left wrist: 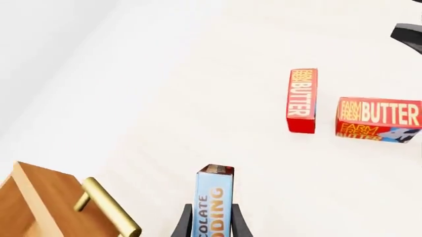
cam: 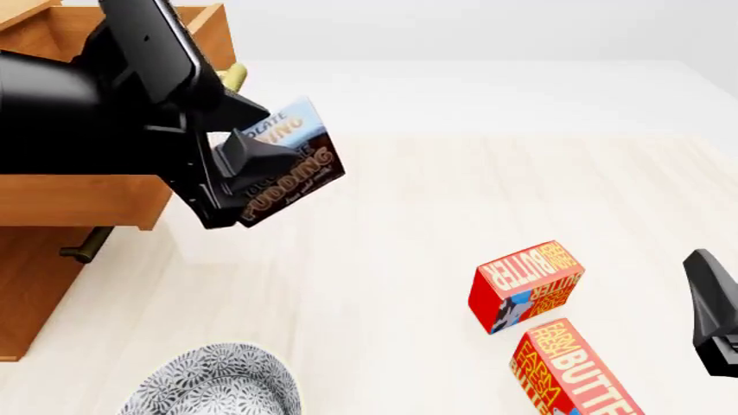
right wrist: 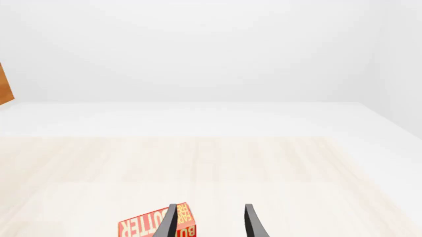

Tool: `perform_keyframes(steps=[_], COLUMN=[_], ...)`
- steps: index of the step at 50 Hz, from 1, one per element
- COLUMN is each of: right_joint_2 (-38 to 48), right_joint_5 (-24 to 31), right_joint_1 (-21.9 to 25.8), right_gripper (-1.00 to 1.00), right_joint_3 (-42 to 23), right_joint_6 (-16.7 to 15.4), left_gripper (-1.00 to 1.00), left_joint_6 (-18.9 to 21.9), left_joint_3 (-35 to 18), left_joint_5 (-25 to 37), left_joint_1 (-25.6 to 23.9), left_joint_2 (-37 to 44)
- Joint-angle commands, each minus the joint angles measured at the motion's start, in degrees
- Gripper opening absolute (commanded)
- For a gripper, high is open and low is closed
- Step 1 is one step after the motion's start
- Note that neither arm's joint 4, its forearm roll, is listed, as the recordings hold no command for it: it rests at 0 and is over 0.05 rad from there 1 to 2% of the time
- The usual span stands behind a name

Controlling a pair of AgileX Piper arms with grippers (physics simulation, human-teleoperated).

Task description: Put the chocolate pudding in the top drawer of the cabinet and close it.

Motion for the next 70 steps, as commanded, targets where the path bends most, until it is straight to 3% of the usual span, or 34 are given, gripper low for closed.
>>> perform_keyframes(steps=[1, 43, 55, 70], right_joint_2=[0.05, 0.05, 0.18, 0.33], right_joint_5=[-0.17, -0.16, -0.24, -0.44], right_joint_1=[0.02, 0.01, 0.03, 0.03], right_gripper=[1.0, 1.0, 1.0, 1.0], right_joint_3=[0.15, 0.15, 0.13, 0.19], right_joint_6=[0.04, 0.07, 0.08, 0.09], left_gripper=[-1.0, -1.0, -1.0, -1.0], left_joint_6=[1.1, 3.88, 4.4, 6.63], left_joint_3=[-2.47, -14.61, -19.1, -20.8], left_joint_5=[2.43, 13.83, 15.87, 15.12], left_joint_1=[1.84, 8.21, 11.24, 15.98], left_joint_2=[-3.01, -10.72, -10.63, -9.89])
